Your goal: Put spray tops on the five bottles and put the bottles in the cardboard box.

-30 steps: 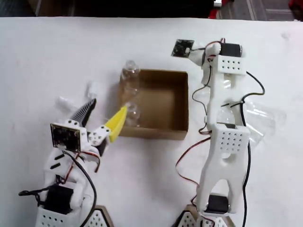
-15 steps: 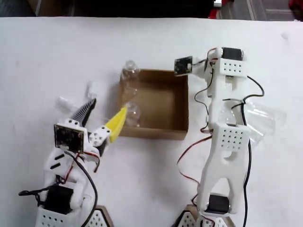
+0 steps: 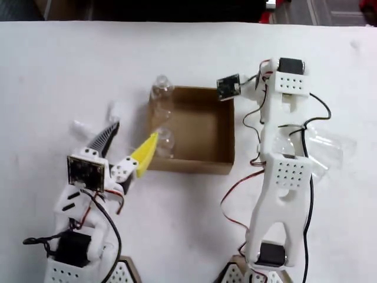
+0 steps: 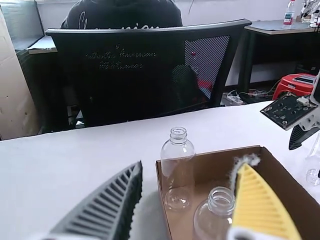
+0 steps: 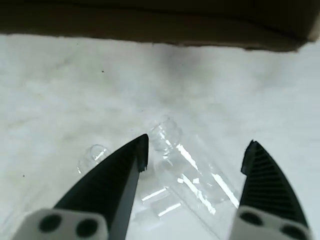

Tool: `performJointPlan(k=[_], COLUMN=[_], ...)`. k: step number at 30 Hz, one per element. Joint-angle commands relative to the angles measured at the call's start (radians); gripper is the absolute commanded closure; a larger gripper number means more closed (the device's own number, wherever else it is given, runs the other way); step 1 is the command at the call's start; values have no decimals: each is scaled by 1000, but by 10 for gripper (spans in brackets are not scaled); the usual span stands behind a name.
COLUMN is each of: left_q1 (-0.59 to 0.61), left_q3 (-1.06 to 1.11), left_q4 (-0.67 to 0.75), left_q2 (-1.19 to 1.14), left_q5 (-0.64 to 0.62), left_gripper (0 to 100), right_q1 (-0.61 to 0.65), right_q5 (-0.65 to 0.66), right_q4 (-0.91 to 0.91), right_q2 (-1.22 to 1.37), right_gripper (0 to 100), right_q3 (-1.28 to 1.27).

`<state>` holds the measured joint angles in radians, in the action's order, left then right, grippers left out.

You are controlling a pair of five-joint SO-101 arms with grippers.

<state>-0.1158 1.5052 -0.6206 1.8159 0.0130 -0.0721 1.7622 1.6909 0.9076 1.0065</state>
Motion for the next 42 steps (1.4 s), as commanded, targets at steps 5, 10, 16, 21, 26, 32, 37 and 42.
performJointPlan(k=[5, 10, 16, 21, 26, 32, 37, 42], left_q1=[-4, -4, -5, -7, -7, -2, -2, -2], left_q3=[-3, -3, -3, -3, -3, -3, -3, -3], left_q4=[40, 38, 38, 40, 40, 38, 40, 40], left_q2=[15, 15, 15, 15, 15, 15, 15, 15], left_q5=[9, 9, 9, 9, 9, 9, 9, 9], left_gripper=[722, 722, 722, 722, 722, 722, 722, 722], right_q1=[-18, -18, -38, -48, -5, -35, -67, -50], right_q5=[91, 94, 94, 83, -91, -120, -54, 83], right_q4=[8, 7, 8, -1, 1, 35, 36, 36], right_q2=[-21, 38, 58, 54, 54, 53, -18, -237], right_gripper=[750, 816, 822, 822, 822, 822, 821, 821], right_q3=[-2, 34, 43, 61, 195, 322, 198, -135])
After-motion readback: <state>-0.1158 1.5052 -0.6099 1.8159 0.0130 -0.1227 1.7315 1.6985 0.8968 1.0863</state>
